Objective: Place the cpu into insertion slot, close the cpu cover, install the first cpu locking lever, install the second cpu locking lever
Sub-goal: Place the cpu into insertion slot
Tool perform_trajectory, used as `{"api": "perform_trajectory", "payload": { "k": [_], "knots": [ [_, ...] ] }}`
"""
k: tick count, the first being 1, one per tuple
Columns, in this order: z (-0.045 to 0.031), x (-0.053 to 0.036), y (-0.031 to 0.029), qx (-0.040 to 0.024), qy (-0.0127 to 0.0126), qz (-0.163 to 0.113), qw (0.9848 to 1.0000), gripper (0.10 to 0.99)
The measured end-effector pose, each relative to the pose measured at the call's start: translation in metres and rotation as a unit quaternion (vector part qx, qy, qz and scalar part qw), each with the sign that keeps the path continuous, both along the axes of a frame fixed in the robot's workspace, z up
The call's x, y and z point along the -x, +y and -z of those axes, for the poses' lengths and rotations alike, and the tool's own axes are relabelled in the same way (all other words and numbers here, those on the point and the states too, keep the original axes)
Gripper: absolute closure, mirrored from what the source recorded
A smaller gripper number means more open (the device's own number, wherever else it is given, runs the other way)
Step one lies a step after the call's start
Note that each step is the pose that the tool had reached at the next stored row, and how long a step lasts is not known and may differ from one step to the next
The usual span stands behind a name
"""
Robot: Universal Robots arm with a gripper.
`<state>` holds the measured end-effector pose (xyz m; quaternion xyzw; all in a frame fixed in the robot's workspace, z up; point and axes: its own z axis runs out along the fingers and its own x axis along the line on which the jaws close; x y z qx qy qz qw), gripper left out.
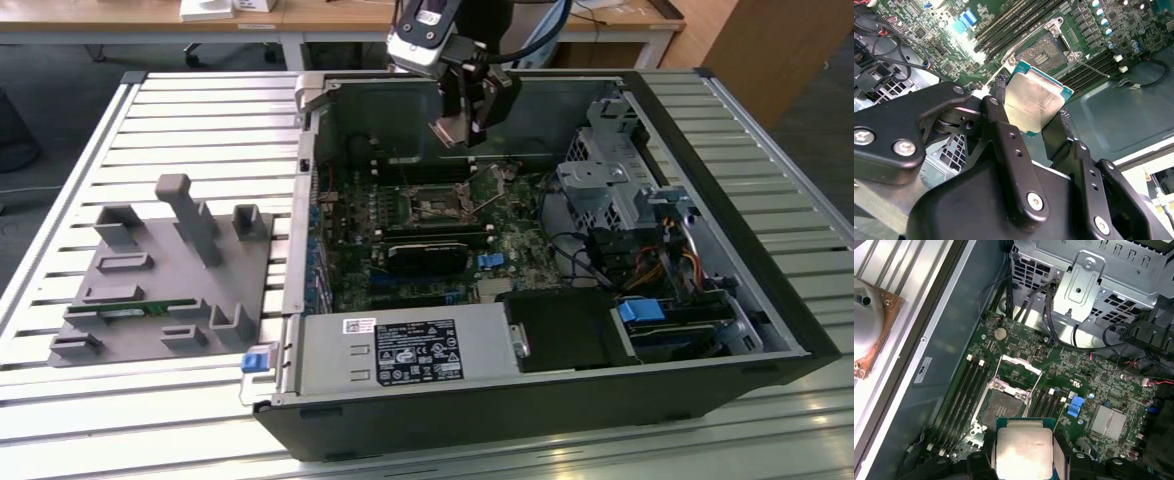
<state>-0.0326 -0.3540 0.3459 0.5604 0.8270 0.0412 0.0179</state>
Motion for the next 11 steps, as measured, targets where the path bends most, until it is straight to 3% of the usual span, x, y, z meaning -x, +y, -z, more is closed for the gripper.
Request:
{"api": "perform_trajectory", "payload": {
  "k": [11],
  "knots": [
    [0.003,0.0,0.0,0.0,0.0,0.0,1.0,0.545]
  ]
}}
